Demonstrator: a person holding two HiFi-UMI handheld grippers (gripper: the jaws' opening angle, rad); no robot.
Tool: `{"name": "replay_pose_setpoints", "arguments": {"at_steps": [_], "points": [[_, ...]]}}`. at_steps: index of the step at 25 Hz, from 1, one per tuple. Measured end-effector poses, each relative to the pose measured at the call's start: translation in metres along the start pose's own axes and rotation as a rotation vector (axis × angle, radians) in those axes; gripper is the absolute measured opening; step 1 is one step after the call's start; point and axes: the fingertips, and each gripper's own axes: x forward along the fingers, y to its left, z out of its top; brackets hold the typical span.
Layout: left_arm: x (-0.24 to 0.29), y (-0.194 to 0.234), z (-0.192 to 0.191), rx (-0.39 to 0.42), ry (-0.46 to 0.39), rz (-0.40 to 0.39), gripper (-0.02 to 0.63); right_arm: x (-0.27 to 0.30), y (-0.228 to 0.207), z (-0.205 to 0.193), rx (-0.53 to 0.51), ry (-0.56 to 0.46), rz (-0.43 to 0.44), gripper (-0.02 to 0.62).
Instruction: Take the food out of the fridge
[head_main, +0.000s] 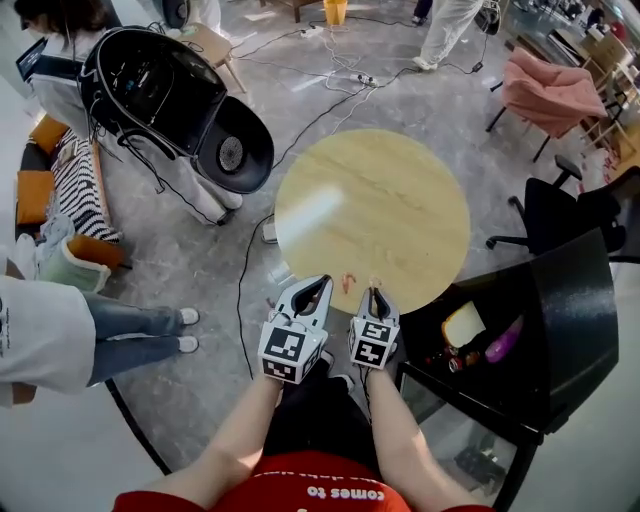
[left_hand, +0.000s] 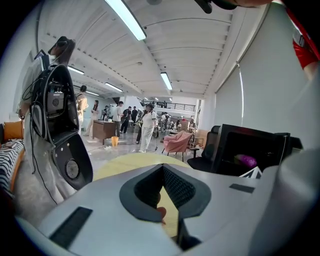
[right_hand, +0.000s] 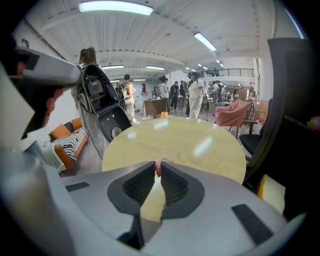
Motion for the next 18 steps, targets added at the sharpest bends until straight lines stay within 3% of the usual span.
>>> {"name": "replay_pose_setpoints", "arguments": {"at_steps": [8, 18], "points": [[-0.014, 0.021, -0.026, -0.024, 0.038, 0.007, 0.003, 0.031, 0.009, -0.039, 0.005, 0.109, 0.014, 0.041], [-0.005, 0.02, -0.048, -0.033, 0.065, -0.022, 0.003, 0.039, 0.014, -0.055, 0.03, 0.127, 0.048, 0.041]]}}
